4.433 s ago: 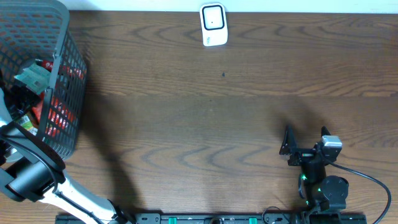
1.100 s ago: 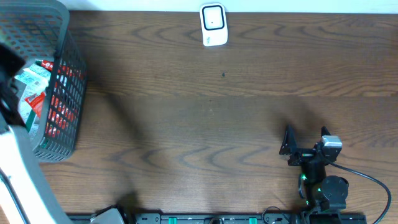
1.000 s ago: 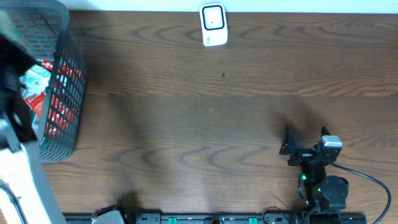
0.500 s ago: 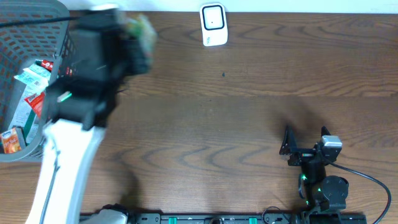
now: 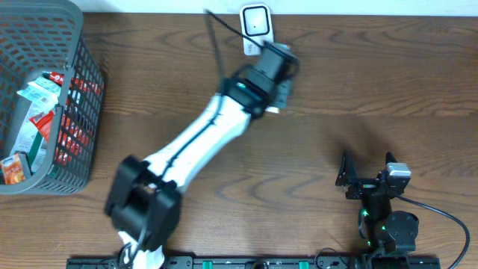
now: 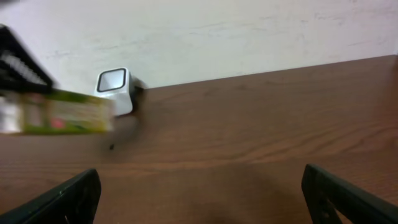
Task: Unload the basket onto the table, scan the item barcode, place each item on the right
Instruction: 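Lift the carton out and carry it toward the table center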
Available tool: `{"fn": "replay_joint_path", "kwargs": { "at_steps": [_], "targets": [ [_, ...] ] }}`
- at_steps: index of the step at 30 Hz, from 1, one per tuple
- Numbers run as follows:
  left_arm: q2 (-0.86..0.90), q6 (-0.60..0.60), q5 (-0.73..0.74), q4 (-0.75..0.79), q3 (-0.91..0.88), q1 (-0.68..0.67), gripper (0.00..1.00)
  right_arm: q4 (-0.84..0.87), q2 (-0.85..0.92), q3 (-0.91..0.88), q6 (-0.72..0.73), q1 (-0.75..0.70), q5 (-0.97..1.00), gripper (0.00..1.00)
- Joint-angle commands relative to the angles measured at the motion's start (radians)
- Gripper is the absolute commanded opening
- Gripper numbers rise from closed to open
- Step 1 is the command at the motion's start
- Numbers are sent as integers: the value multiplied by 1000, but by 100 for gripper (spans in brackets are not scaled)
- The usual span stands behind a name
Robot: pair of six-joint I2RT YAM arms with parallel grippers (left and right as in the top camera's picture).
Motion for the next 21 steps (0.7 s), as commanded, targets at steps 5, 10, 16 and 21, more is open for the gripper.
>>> {"fn": "replay_joint_path", "kwargs": {
  "at_steps": [5, 10, 16, 21],
  "targets": [
    [92, -6, -13, 145, 14, -98, 38, -4, -5, -2, -12, -4, -5, 99],
    [136, -6, 3, 133, 13, -143, 38, -4, -5, -1, -12, -4, -5, 99],
    [160, -6, 14, 62, 13, -200, 47, -4, -5, -1, -12, -4, -5, 99],
    [160, -6, 14, -16, 13, -212, 74, -4, -5, -1, -12, -4, -5, 99]
  ]
}}
